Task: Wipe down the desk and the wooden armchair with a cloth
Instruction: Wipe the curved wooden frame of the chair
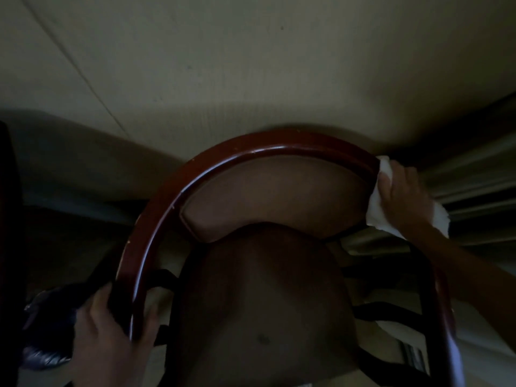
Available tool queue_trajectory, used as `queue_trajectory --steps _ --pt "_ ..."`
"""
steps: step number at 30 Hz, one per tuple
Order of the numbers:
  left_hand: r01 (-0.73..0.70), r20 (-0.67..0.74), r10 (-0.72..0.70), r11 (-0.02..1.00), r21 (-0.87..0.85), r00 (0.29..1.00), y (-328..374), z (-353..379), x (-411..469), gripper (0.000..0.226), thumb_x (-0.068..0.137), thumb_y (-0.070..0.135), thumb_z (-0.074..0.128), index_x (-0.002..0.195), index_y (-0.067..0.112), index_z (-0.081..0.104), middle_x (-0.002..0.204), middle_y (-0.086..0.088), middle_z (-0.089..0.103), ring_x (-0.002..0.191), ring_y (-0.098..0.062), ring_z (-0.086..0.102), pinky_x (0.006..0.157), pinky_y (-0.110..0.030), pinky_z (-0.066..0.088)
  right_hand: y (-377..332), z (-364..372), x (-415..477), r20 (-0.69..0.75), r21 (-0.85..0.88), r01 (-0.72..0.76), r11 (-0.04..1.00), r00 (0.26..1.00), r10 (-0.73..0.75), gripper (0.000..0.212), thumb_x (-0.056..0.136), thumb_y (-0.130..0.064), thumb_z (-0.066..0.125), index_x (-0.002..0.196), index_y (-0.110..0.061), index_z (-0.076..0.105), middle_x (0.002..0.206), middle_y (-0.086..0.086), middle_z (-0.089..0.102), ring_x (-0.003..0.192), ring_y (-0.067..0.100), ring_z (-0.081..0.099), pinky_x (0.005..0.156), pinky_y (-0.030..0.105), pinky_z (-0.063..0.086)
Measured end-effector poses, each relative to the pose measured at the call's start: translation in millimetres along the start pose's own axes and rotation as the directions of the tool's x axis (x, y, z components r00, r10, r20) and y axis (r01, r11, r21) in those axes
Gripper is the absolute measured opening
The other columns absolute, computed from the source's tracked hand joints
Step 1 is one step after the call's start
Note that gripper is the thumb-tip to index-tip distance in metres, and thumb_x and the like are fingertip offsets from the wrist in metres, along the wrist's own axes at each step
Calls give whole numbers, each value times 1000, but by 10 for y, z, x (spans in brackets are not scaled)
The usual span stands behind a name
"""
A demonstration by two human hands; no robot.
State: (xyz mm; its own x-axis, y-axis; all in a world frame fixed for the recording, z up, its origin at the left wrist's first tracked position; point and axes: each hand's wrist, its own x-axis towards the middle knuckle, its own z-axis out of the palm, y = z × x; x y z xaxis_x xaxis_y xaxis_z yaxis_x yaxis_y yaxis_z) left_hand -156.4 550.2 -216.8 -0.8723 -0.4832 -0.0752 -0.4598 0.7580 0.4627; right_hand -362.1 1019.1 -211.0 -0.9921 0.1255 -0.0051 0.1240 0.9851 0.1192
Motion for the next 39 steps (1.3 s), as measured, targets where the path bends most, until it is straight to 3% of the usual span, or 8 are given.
queue_trajectory --steps 3,7,11,15,19,25,29,39 --pt "-131 24 129 986 100 991 251 47 430 80 76 37 76 138 10 34 127 -20 45 111 -43 53 84 -60 51 22 31 16 84 -66 37 997 996 -31 56 100 -34 41 148 -13 22 135 17 42 112 33 47 90 45 45" --pt "-231 25 230 967 106 973 427 96 719 61 83 37 68 132 15 39 120 -16 49 101 -37 59 76 -54 53 -24 -22 -94 -25 116 -29 993 999 32 50 100 -34 38 143 -9 34 127 23 49 105 39 53 86 52 47" --pt "-282 16 283 949 142 959 412 96 813 50 85 36 66 124 11 47 114 -16 53 92 -38 62 66 -53 54 432 -15 -752 136 67 -21 998 991 11 105 64 -31 79 148 -13 18 138 17 38 118 36 47 94 52 48" --pt "-305 -13 309 942 141 951 376 155 850 51 82 32 71 120 9 47 108 -18 52 87 -40 60 63 -52 52 680 250 -1931 183 213 -465 859 883 432 60 97 -48 35 145 -16 21 136 21 42 116 43 48 90 55 45" --pt "-350 -27 356 928 128 934 527 208 970 55 81 39 70 119 9 44 105 -17 49 87 -44 59 63 -54 51 733 436 -2569 278 239 -564 791 820 501 52 100 -48 27 142 -18 22 132 25 42 117 46 47 92 61 43" --pt "-434 26 435 889 145 900 608 195 1142 52 84 36 69 121 10 44 107 -16 51 86 -41 61 60 -49 51 703 454 -2160 50 299 -465 833 880 473 44 97 -52 27 120 -16 38 99 7 50 84 31 59 66 39 45" --pt "-472 40 472 868 157 881 601 175 1165 50 84 33 69 121 7 46 106 -18 53 88 -41 61 60 -49 51 618 419 -1513 -66 215 -343 914 929 364 45 98 -46 24 124 -12 39 109 17 54 90 38 60 72 51 50" --pt "-429 27 429 898 93 903 586 194 1107 44 82 28 72 115 8 50 105 -16 54 91 -38 60 64 -49 51 12 111 -220 -139 140 -117 983 981 137 42 100 -30 28 130 -7 46 121 20 56 103 40 58 85 49 47"
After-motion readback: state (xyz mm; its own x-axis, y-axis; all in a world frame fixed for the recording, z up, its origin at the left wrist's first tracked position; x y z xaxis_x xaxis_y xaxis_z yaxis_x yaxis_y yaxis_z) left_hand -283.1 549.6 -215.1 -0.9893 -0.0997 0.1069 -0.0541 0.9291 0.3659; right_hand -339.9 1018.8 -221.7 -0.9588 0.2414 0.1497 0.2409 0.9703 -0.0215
